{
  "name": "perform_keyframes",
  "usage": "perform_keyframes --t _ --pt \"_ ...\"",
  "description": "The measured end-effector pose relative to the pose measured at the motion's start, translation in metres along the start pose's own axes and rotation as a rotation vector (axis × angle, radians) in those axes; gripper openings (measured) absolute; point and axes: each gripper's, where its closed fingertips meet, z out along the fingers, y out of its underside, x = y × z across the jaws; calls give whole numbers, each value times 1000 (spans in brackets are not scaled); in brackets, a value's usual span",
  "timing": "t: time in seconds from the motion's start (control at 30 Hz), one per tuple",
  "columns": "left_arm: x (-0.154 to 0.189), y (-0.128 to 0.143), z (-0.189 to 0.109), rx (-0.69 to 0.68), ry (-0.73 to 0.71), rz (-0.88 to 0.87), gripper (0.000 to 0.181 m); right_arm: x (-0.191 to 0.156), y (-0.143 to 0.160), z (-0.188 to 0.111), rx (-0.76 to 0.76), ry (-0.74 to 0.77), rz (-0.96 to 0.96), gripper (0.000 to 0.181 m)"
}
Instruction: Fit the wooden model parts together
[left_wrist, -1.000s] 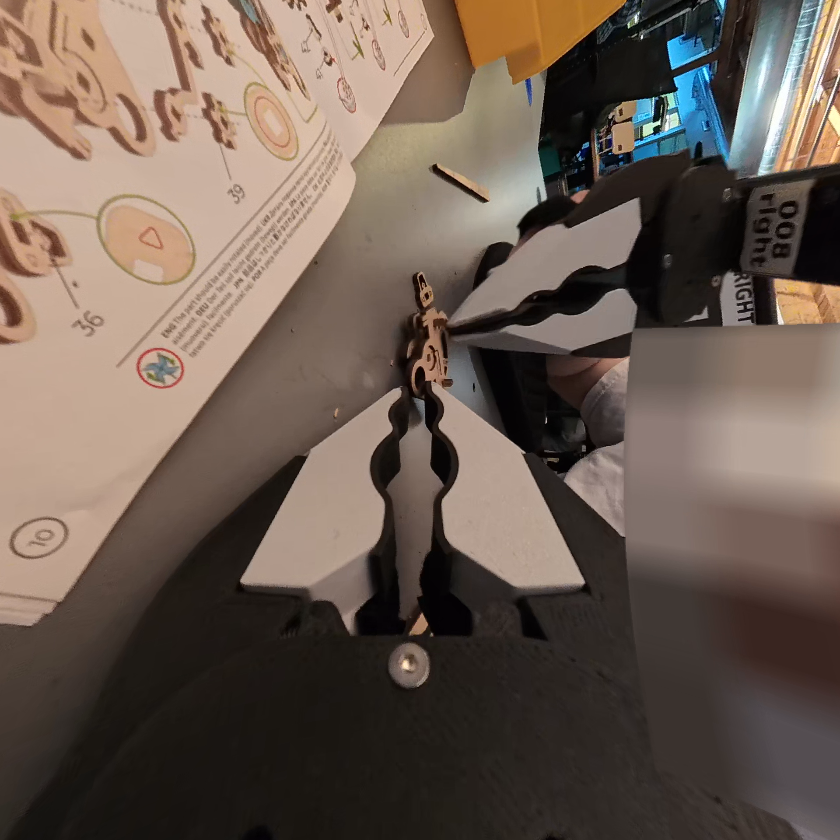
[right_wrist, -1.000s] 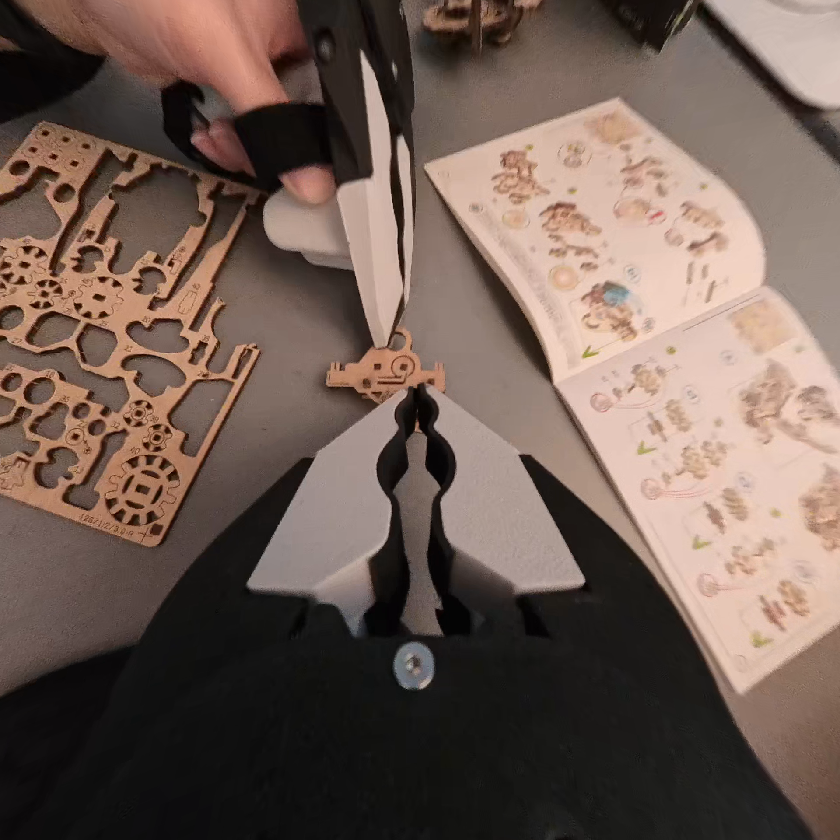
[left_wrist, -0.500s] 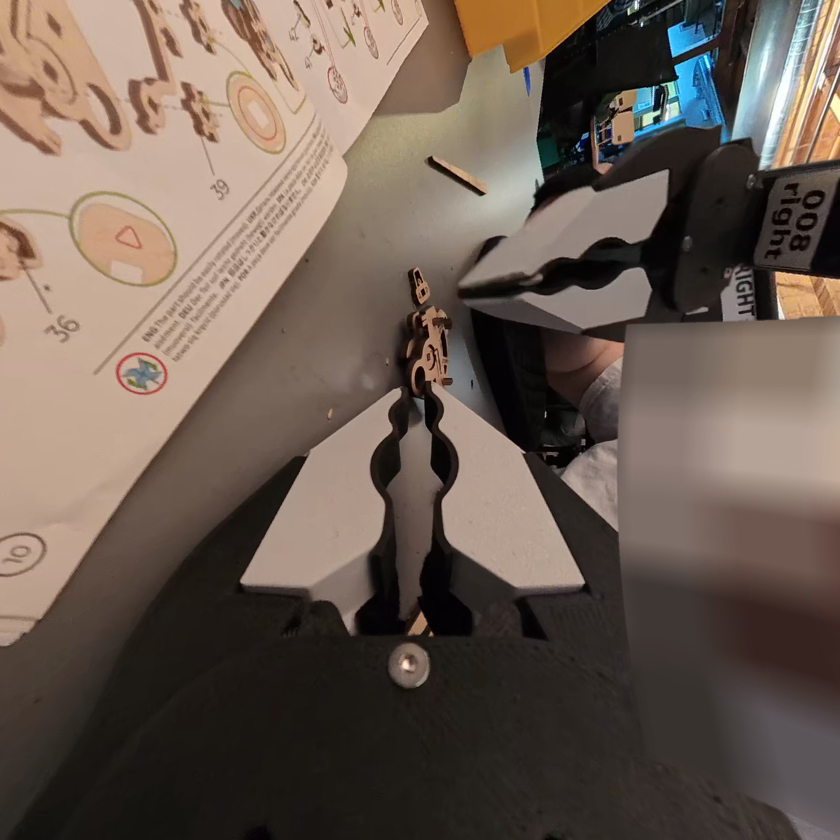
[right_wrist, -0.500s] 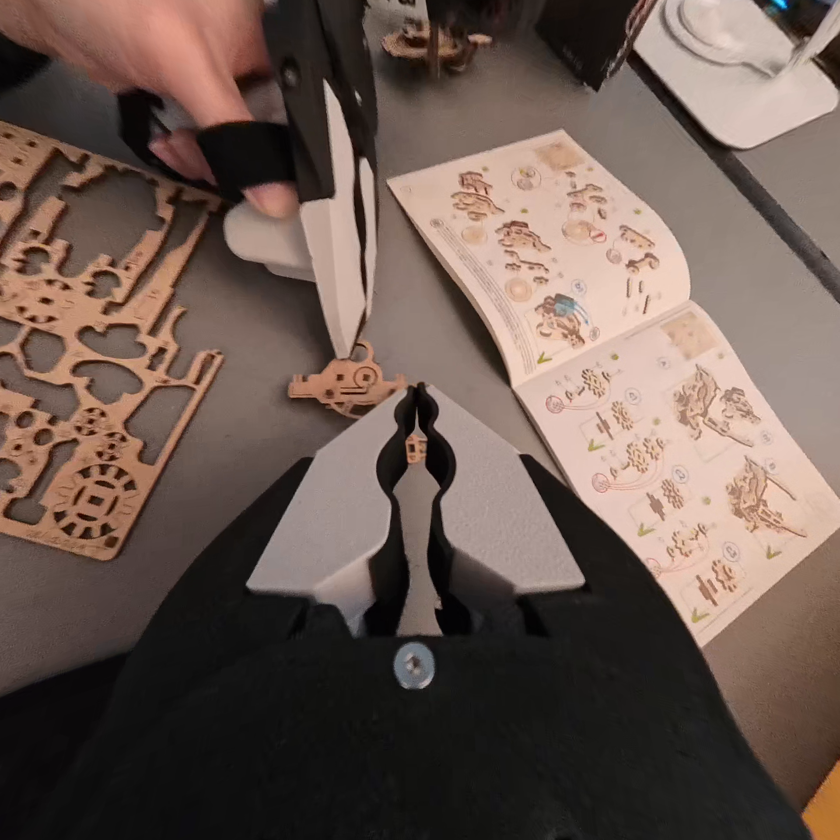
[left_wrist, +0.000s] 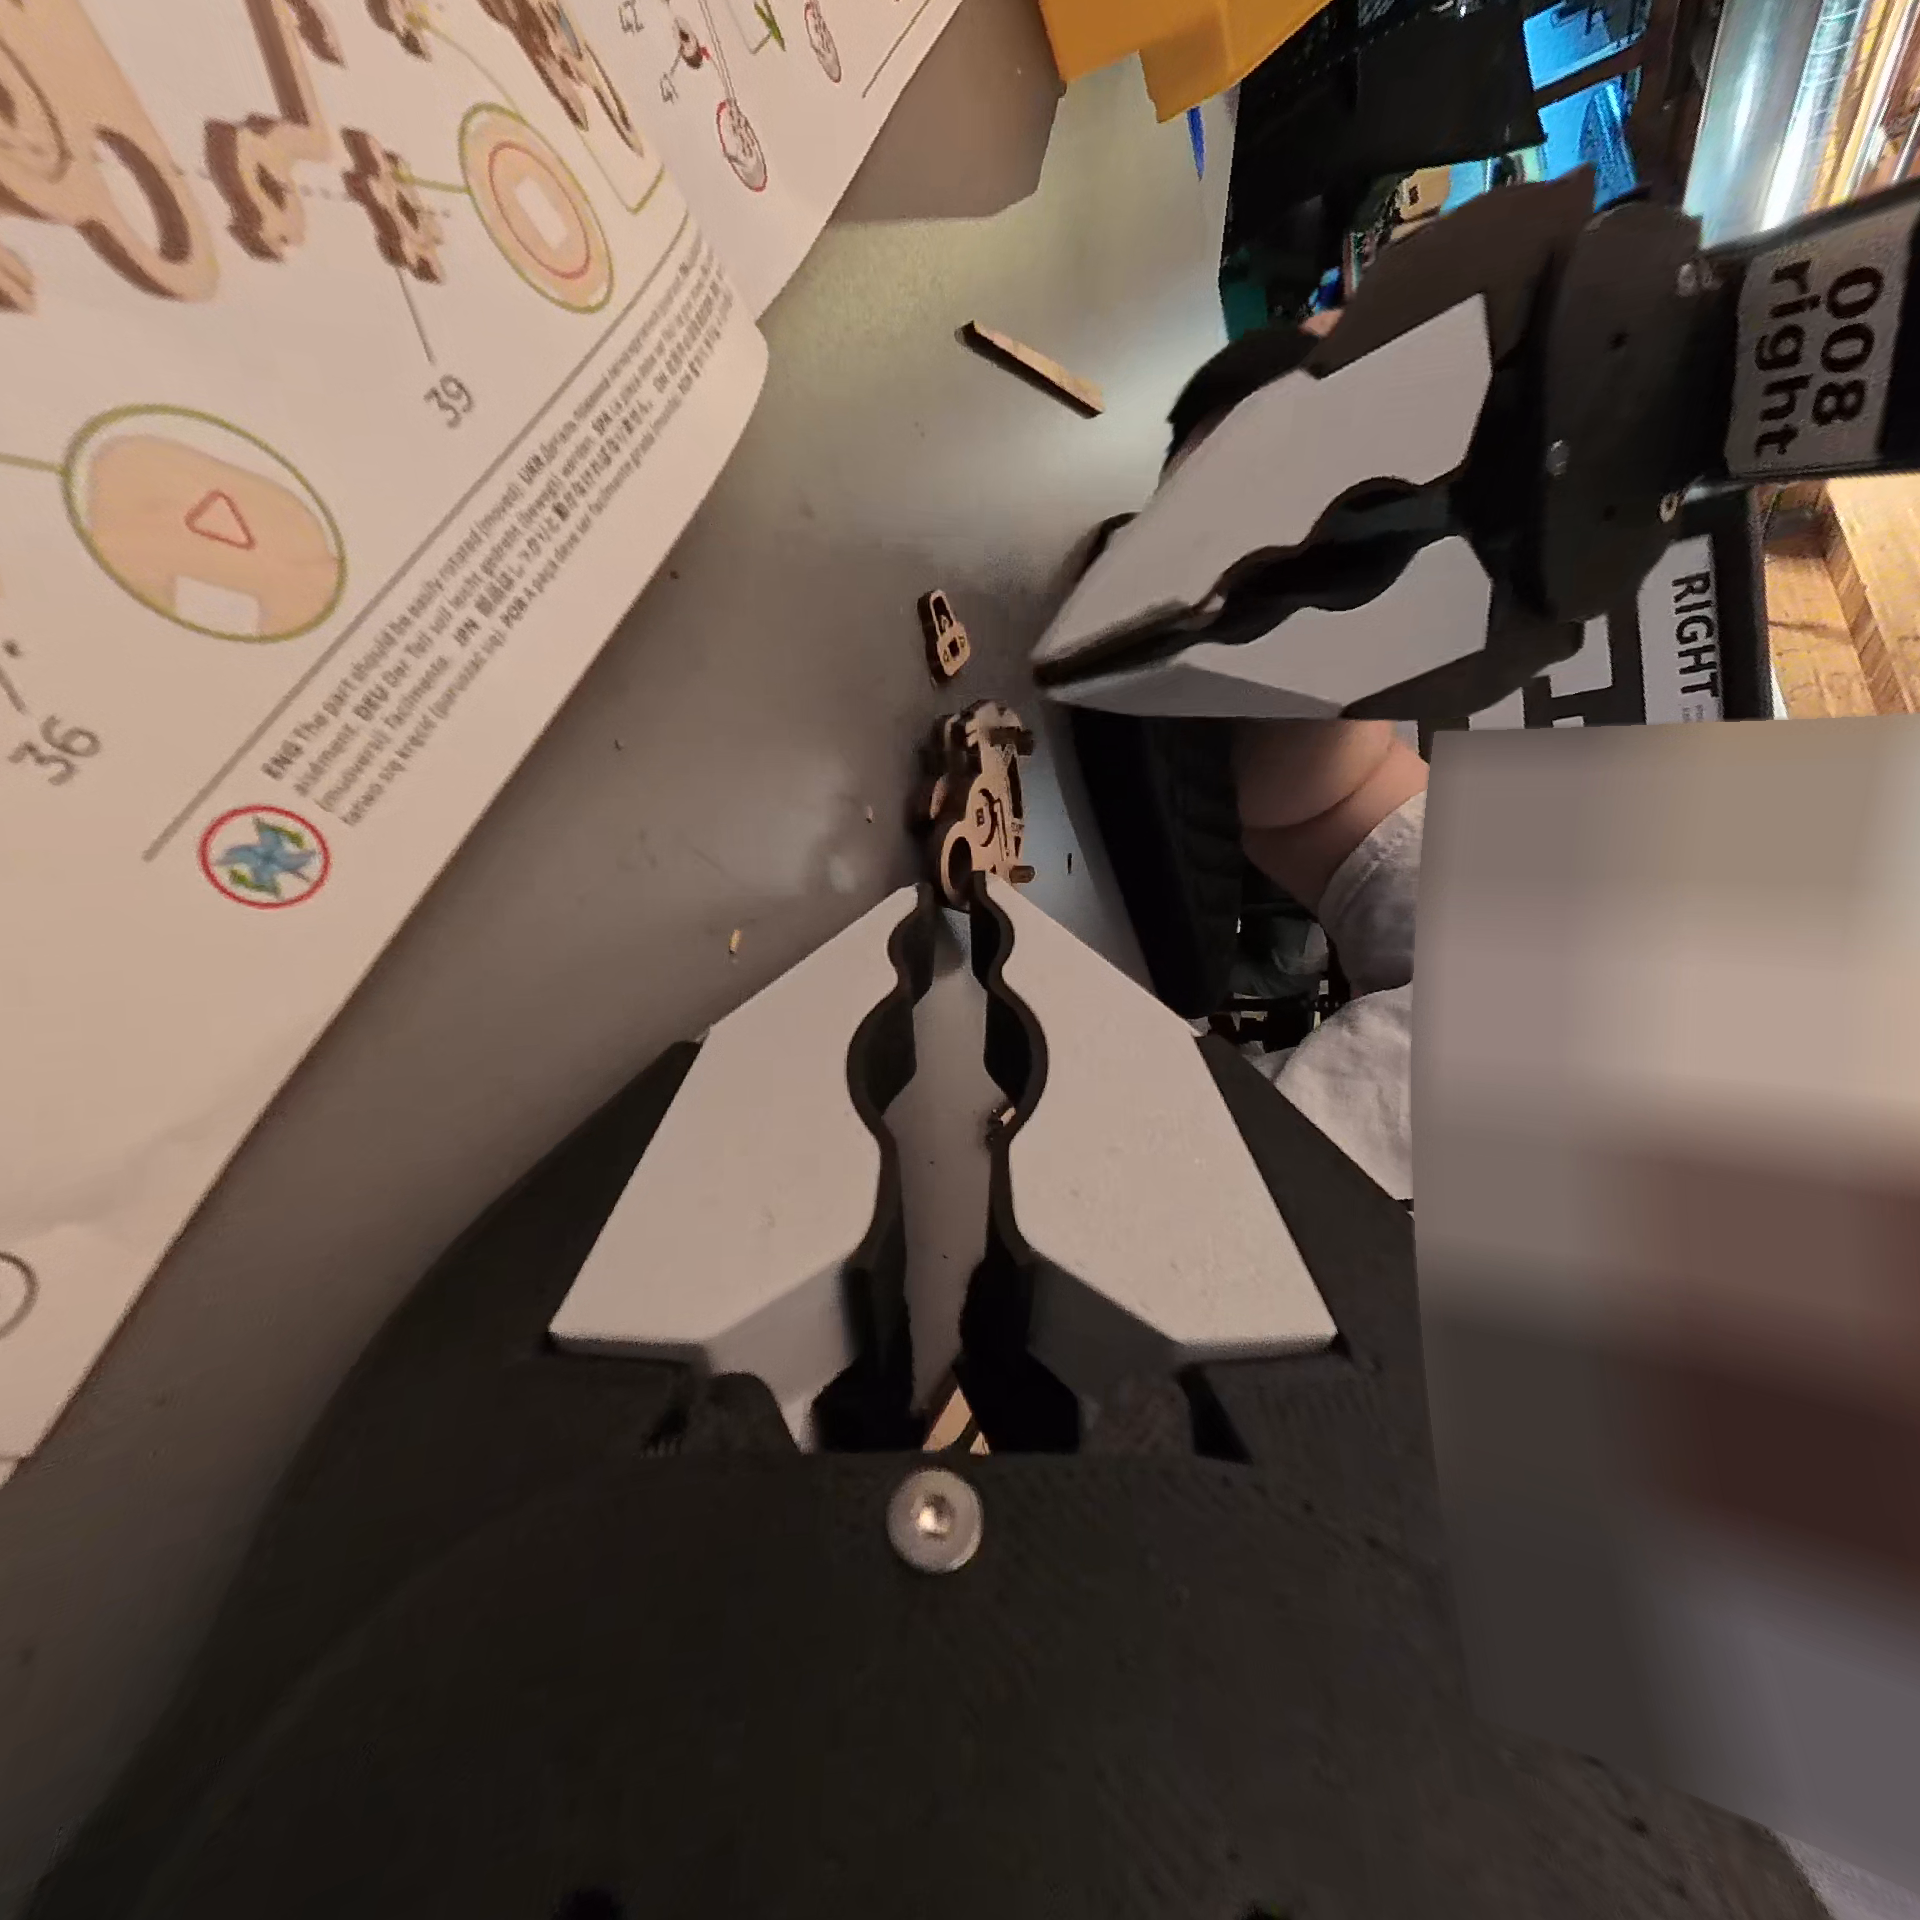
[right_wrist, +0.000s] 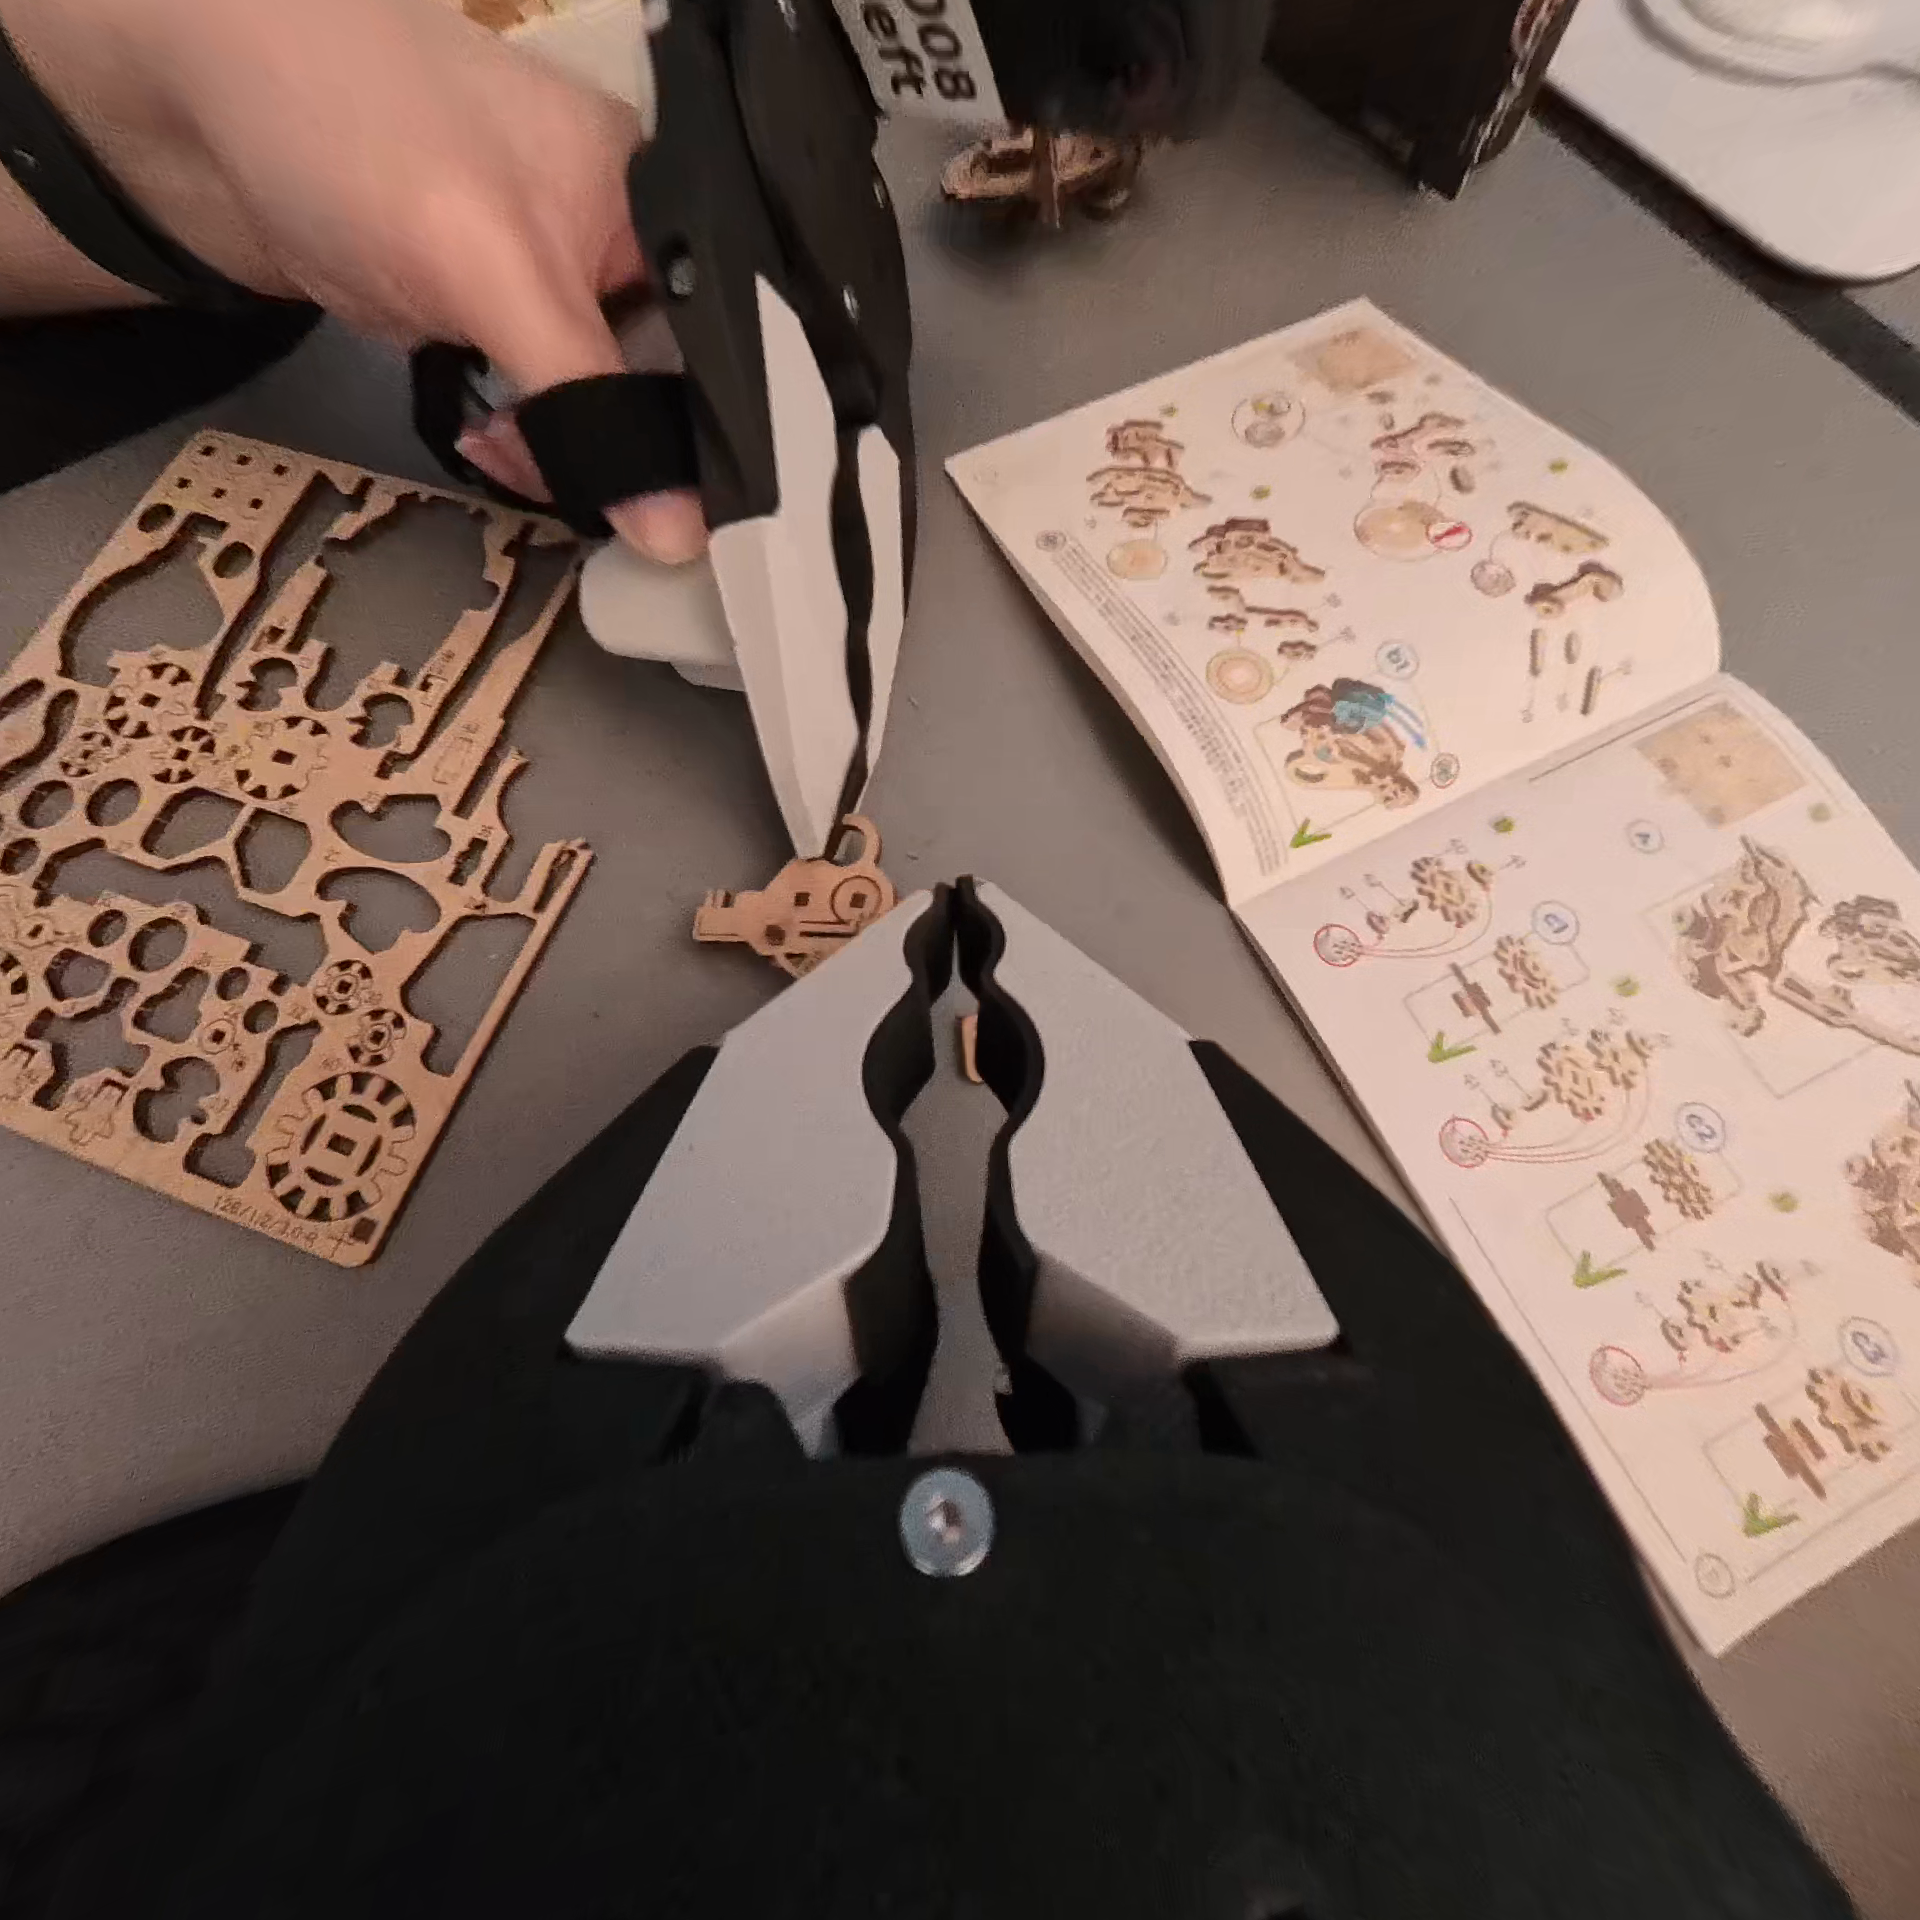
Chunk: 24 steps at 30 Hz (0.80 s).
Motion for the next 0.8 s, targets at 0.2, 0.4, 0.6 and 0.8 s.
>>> perform_keyframes --t 0.2,0.4,0.6,0.8 --pt "0 1 0 -6 3 0 5 1 3 3 -16 22 -35 0" --pt "0 1 1 -9 6 1 5 -4 9 5 -40 -22 -8 0" --pt "1 2 1 -15 9 1 5 -3 17 10 -80 -12 -14 0" --pt "1 2 1 -15 9 -1 5 0 14 8 -83 0 -5 0"
